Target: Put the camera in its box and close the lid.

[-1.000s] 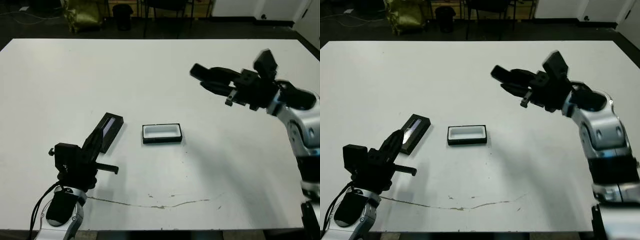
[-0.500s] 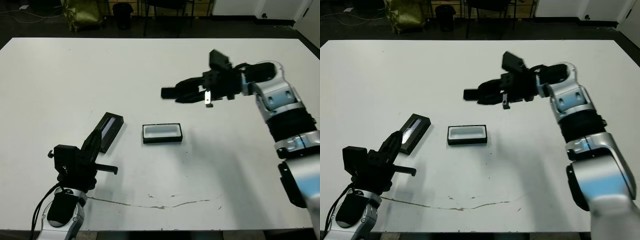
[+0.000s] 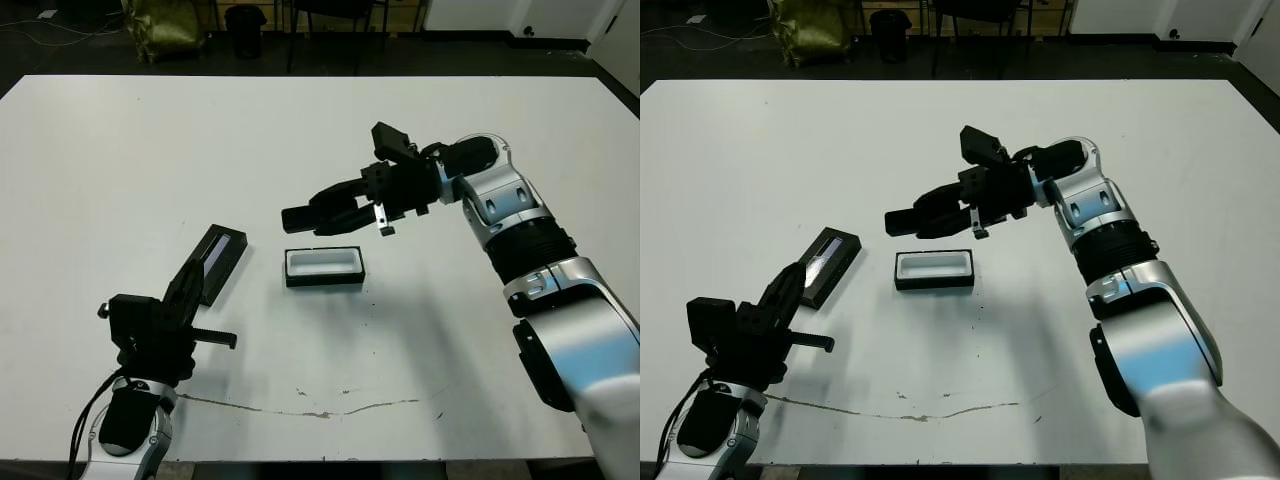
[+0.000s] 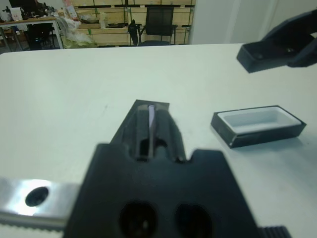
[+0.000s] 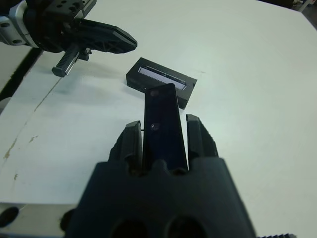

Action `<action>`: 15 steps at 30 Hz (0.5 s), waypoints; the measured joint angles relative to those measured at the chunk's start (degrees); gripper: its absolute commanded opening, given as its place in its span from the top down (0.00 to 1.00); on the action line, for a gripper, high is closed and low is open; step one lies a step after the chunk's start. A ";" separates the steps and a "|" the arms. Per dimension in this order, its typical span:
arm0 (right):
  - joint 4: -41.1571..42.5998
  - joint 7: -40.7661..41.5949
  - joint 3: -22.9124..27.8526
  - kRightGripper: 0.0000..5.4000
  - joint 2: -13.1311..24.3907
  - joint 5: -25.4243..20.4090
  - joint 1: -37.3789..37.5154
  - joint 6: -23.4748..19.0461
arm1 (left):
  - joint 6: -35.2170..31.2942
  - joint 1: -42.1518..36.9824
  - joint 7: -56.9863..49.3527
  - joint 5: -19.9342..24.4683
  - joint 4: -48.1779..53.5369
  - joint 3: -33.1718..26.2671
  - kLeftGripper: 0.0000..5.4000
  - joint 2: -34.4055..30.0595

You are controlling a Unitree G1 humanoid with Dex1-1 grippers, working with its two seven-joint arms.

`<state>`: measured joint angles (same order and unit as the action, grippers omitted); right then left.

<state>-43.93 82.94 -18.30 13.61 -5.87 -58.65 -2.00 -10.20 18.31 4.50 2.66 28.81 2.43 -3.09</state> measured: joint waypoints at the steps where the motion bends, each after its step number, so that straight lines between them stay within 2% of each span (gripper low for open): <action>1: -0.27 0.01 -0.13 0.84 -0.16 0.31 0.00 -0.63 | 0.00 0.00 0.00 -0.20 0.00 0.04 1.00 0.00; 15: -7.83 -3.59 -1.88 0.84 -0.82 8.55 -1.50 -0.21 | 0.37 0.17 0.18 -0.07 -0.11 -0.30 1.00 0.57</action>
<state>-51.76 79.36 -20.18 12.80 2.68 -60.14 -2.21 -9.83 18.48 4.68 2.59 28.70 2.13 -2.52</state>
